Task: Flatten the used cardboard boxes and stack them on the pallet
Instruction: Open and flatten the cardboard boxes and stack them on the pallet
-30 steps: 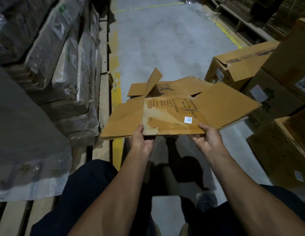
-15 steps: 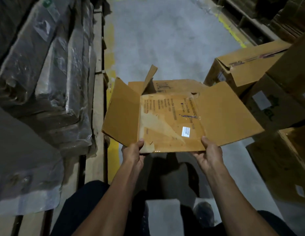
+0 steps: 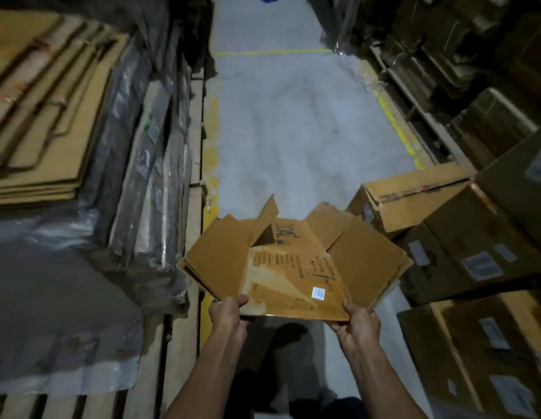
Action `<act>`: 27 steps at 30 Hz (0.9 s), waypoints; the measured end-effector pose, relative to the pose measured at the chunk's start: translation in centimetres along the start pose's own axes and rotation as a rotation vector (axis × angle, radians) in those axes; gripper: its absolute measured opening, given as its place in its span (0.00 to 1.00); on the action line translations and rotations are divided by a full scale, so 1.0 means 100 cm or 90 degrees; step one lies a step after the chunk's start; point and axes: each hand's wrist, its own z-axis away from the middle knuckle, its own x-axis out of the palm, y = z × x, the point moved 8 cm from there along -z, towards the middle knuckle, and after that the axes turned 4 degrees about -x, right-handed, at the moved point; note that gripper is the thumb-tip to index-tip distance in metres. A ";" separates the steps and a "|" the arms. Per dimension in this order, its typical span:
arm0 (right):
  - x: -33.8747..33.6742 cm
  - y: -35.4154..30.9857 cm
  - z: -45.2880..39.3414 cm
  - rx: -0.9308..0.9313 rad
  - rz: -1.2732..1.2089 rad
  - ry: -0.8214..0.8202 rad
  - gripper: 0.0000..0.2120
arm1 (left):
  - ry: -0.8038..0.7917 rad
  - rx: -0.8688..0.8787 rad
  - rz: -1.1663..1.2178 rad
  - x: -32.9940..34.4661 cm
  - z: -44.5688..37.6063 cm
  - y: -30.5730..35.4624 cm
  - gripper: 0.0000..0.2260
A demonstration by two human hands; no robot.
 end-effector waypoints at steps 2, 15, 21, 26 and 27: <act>0.001 -0.014 0.034 0.015 -0.003 0.009 0.21 | 0.001 -0.009 -0.004 -0.001 0.035 0.016 0.16; 0.014 -0.135 0.097 0.013 0.066 -0.090 0.22 | 0.026 0.033 0.132 0.038 0.169 0.024 0.12; 0.018 -0.210 0.105 -0.001 0.058 -0.196 0.18 | -0.004 0.097 0.247 0.078 0.230 0.011 0.11; 0.033 -0.254 0.126 -0.004 0.021 -0.263 0.22 | -0.013 0.154 0.274 0.100 0.282 0.031 0.07; 0.037 -0.261 0.130 -0.004 0.012 -0.277 0.21 | -0.020 0.174 0.280 0.104 0.291 0.038 0.07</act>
